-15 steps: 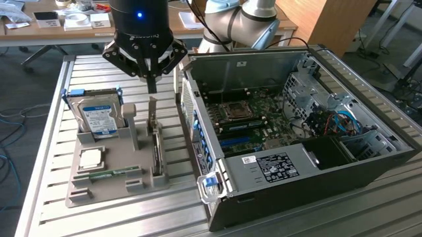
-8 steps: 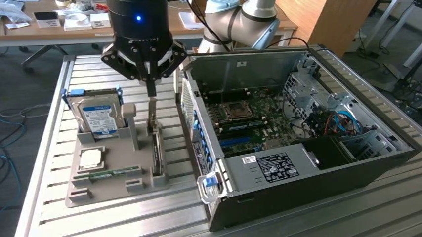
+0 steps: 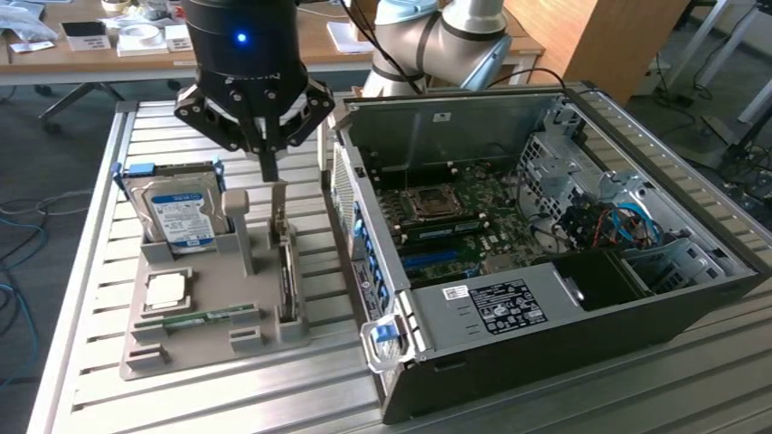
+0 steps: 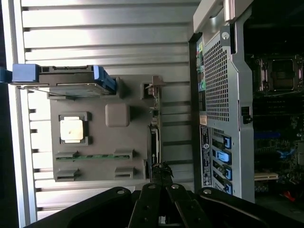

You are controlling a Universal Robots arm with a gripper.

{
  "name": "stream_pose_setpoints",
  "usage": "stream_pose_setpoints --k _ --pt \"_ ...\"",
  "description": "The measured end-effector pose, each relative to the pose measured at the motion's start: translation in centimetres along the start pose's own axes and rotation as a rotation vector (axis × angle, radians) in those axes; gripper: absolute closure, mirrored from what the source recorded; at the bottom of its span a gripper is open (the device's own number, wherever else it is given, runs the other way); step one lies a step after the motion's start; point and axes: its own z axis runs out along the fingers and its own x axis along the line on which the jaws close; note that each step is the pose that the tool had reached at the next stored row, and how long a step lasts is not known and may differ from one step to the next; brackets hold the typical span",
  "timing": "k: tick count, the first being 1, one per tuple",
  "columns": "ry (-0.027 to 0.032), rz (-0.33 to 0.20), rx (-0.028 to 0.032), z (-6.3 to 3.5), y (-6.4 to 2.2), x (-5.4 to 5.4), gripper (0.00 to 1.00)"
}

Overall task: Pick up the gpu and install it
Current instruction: 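Reach for the gpu, then pick up the gpu and move the gpu toward the slot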

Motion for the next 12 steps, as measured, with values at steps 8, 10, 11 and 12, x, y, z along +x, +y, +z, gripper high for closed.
stream_pose_setpoints --k 8,10,11,12 --pt "0.0000 0.000 0.0000 0.01 -0.02 0.23 0.89" --pt "-0.0001 0.000 0.0000 0.02 -0.02 0.23 0.89" --pt "0.0000 0.000 -0.0001 0.02 -0.02 0.23 0.89" --pt "0.0000 0.000 0.0000 0.01 -0.02 0.23 0.89"
